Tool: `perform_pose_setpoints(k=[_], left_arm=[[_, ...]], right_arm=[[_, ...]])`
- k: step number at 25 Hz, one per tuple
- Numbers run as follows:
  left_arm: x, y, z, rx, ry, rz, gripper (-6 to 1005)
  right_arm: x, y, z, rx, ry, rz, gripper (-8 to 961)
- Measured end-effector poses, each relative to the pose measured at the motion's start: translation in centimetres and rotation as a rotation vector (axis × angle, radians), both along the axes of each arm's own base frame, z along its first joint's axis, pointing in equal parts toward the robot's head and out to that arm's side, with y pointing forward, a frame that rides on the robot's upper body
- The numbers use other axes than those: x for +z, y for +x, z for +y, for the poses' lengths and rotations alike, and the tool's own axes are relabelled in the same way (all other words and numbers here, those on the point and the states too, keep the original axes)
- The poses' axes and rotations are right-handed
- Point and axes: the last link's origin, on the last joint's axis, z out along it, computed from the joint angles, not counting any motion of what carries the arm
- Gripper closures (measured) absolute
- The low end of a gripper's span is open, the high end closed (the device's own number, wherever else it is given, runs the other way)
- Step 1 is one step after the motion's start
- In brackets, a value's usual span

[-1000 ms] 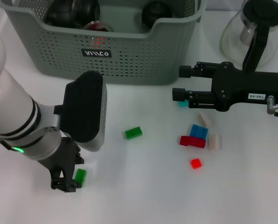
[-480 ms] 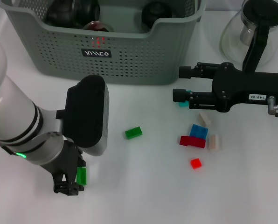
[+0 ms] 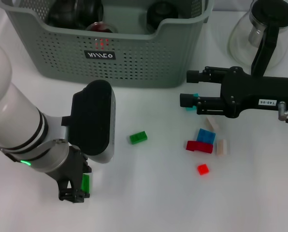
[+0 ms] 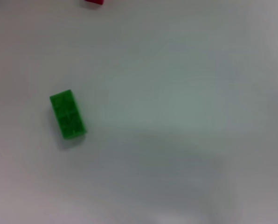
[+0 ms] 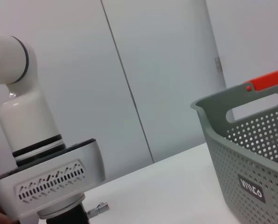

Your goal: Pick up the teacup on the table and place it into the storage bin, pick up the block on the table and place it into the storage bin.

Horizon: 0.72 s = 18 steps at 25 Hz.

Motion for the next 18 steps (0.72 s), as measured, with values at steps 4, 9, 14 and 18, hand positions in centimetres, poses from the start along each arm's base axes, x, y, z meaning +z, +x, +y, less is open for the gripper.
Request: perform_pose_setpoints(k=[4, 9, 14, 18], left_arm=[[-0.06, 0.0, 0.13, -0.001, 0.01, -0.002, 478], [-0.14, -0.44, 0.28, 0.01, 0.017, 0.022, 476], [0.0, -0.4, 0.69, 0.024, 0.055, 0.012, 550], [0.31, -0.37, 0.97, 0.038, 0.078, 0.004, 595]], right_arm=[[0.02, 0.03, -0.02, -0.001, 0.001, 0.001, 192], [0.0, 0.07, -0.07, -0.002, -0.001, 0.001, 193], [0.0, 0.06, -0.07, -0.001, -0.001, 0.001, 193], [0.0, 0.04, -0.07, 0.0, -0.001, 0.001, 192]])
